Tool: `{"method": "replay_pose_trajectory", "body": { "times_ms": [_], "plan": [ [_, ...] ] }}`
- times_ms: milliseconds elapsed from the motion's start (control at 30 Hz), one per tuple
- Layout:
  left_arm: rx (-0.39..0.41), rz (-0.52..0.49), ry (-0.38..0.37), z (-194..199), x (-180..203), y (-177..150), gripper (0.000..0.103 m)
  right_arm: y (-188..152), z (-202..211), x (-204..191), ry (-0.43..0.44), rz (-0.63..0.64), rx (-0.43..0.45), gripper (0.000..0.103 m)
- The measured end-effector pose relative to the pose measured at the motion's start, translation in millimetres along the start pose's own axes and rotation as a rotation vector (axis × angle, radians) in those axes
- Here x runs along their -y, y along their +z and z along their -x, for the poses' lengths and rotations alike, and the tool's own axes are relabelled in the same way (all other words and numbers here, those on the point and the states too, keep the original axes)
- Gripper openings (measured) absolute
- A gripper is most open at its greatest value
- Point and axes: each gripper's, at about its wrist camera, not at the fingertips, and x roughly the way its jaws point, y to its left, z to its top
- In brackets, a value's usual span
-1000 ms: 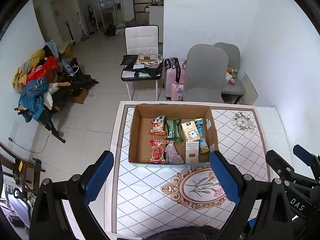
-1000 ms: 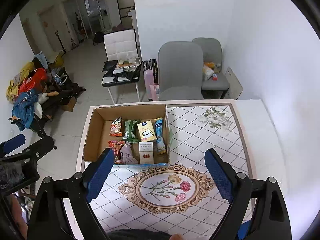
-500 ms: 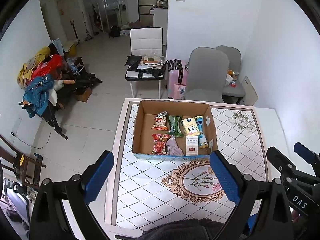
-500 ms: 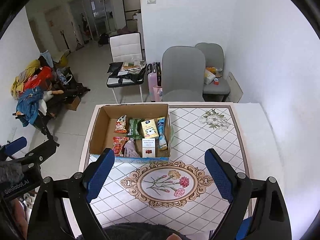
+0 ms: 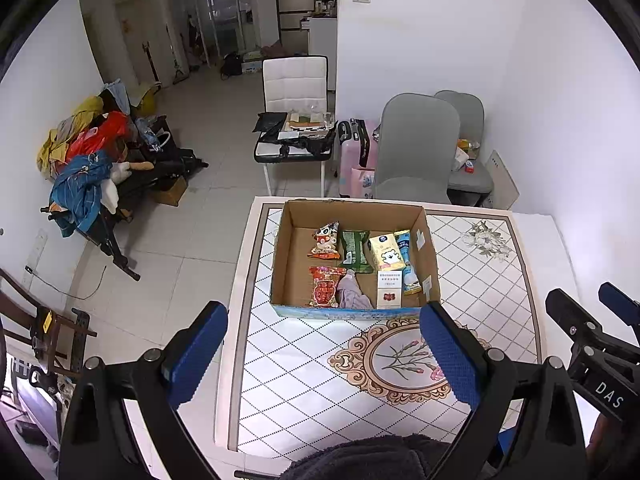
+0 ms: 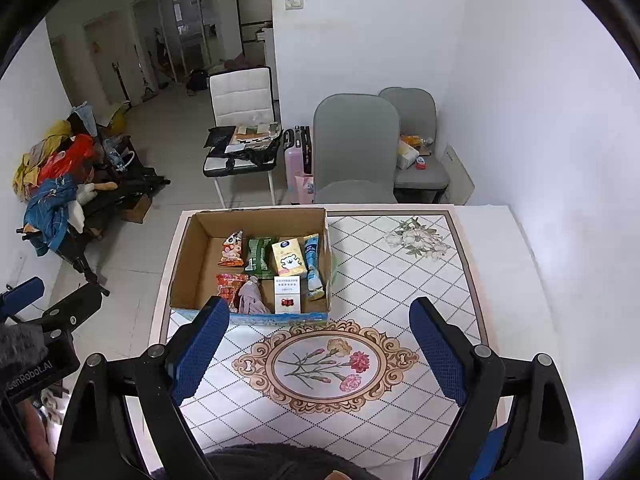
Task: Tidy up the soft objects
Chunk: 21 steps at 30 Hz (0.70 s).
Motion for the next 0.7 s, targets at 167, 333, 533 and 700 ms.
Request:
{"method": "replay_pose_trajectory", "body": {
  "times_ms": [167, 333, 533, 700],
  "plan": [
    [-0.004, -0.002, 0.002, 0.1, -0.2, 0.4, 0.098, 0.4, 1.3, 2.1, -0.004, -0.008, 0.001, 0.093],
    [-0.002, -0.003, -0.002, 0.6, -0.6, 1.3, 0.098, 0.5, 2.4, 2.5, -0.002, -0.01, 0.001, 0.093],
    [-0.003, -0.004, 0.0, 0.5, -1.3, 2.1, 0.098, 0.4, 4.3, 1.5, -0.002, -0.012, 0.002, 0.093],
    [-0.007, -0.007, -0.004, 0.6, -3.5, 3.8, 0.098, -0.4, 4.9, 1.2, 0.001, -0.011, 0.0, 0.093]
  ]
}}
